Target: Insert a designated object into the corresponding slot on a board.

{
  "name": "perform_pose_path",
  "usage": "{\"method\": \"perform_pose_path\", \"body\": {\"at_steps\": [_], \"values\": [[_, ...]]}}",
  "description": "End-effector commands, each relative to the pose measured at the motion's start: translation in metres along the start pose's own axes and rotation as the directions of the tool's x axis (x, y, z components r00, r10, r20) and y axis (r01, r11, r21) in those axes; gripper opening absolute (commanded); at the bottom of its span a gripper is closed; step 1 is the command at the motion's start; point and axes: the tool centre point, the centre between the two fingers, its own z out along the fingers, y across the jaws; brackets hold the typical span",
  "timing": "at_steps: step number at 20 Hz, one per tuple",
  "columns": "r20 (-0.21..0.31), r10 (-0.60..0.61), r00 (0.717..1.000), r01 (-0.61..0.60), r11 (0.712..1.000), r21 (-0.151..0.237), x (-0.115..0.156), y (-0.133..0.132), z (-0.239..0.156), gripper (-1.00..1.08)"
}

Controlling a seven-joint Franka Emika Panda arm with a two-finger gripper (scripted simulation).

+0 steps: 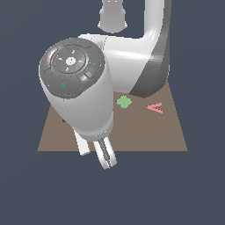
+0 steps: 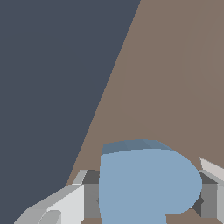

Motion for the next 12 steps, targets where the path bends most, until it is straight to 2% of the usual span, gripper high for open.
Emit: {"method": "perform_pose_path", "body": {"at_steps": [1, 4, 7, 10, 12], "values": [[0.000, 0.111, 0.994, -0.111, 0.994, 0.001, 0.012, 0.010, -0.001, -1.00], [0.000, 0.243, 0.970, -0.243, 0.970, 0.001, 0.025, 0.026, -0.001, -1.00], [0.000, 0.377, 0.926, -0.377, 0.926, 0.001, 0.036, 0.043, -0.002, -1.00], [0.000, 0.509, 0.861, -0.509, 0.861, 0.001, 0.045, 0.063, -0.003, -1.00], [0.000, 0.595, 0.804, -0.595, 0.804, 0.001, 0.049, 0.078, -0.003, -1.00]]}}
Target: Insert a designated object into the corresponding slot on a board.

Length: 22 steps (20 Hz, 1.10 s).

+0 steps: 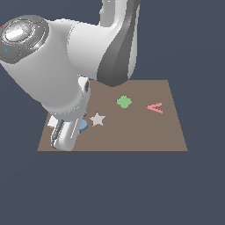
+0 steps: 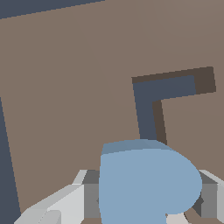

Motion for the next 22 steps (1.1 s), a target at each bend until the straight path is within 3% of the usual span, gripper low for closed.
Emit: {"method": "perform_pose_path", "body": {"at_steps": [1, 5, 11, 17, 22], "values": [[0.000, 0.132, 0.991, -0.132, 0.991, 0.001, 0.014, 0.013, -0.001, -1.00], [0.000, 0.337, 0.941, -0.337, 0.941, 0.000, 0.032, 0.039, -0.002, -1.00], [0.000, 0.569, 0.822, -0.569, 0.822, 0.000, 0.047, 0.076, -0.003, -1.00], [-0.001, 0.711, 0.703, -0.711, 0.703, 0.000, 0.050, 0.103, -0.003, -1.00], [-0.001, 0.780, 0.626, -0.780, 0.626, -0.001, 0.049, 0.119, -0.004, -1.00]]}}
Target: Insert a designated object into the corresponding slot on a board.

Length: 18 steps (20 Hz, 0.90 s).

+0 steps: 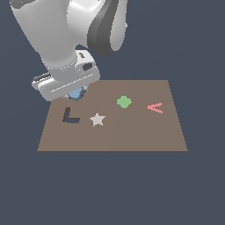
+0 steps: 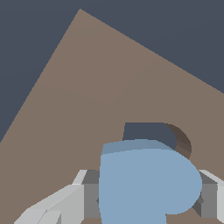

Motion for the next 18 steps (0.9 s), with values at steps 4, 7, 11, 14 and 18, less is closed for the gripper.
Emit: {"method": "perform_pose_path", "body": {"at_steps": [4, 7, 11, 14, 18], "values": [[0.000, 0.084, 0.996, -0.084, 0.996, 0.000, 0.0083, 0.0092, -0.0005, -1.00], [0.000, 0.107, 0.994, -0.107, 0.994, 0.000, 0.0101, 0.0120, -0.0006, -1.00], [0.001, 0.115, 0.993, -0.115, 0.993, 0.000, 0.0104, 0.0134, -0.0006, -1.00], [0.000, 0.112, 0.994, -0.112, 0.994, 0.000, 0.0104, 0.0130, 0.0012, -1.00], [0.002, 0.115, 0.993, -0.115, 0.993, -0.001, 0.0104, 0.0137, 0.0090, -1.00]]}}
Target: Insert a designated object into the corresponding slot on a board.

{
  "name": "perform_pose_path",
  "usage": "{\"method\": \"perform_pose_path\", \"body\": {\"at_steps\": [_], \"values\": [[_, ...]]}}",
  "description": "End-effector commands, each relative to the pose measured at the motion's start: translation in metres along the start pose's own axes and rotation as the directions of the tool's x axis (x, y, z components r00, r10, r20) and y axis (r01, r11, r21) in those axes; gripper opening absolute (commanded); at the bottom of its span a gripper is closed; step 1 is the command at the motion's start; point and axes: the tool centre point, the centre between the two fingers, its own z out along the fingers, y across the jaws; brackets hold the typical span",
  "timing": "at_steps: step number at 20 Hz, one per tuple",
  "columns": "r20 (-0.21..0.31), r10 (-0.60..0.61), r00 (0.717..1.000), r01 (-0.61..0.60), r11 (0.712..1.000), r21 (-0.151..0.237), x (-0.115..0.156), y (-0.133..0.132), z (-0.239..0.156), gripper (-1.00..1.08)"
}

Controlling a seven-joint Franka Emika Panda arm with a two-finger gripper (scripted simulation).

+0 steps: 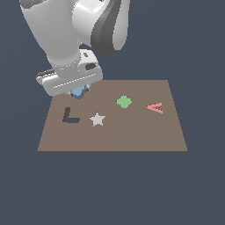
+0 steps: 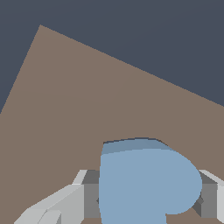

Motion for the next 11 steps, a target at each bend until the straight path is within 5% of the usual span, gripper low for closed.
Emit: {"method": "perform_pose_path", "body": {"at_steps": [1, 2, 11], "values": [[0.001, 0.001, 1.000, -0.001, 1.000, 0.000, 0.0000, 0.0002, 0.0029, -1.00], [0.001, 0.001, 1.000, -0.001, 1.000, 0.000, 0.0000, 0.0002, 0.0029, 1.00], [0.001, 0.001, 1.000, -0.001, 1.000, 0.000, 0.0000, 0.0002, 0.0029, 1.00]]}}
